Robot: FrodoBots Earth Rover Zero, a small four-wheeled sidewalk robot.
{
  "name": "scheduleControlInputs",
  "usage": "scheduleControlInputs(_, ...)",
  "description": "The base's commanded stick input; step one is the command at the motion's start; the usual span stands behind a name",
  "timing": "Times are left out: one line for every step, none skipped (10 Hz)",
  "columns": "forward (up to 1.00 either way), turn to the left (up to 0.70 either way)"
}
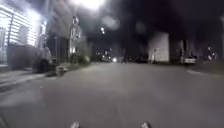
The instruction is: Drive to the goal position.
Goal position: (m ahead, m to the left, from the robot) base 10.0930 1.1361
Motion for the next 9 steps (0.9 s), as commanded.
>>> scheduleControlInputs(0.85, 0.0)
scheduleControlInputs(0.85, 0.0)
scheduleControlInputs(0.85, 0.0)
scheduleControlInputs(0.85, 0.0)
scheduleControlInputs(0.85, 0.0)
scheduleControlInputs(0.85, 0.0)
scheduleControlInputs(0.85, 0.0)
scheduleControlInputs(0.85, 0.0)
scheduleControlInputs(0.85, 0.0)
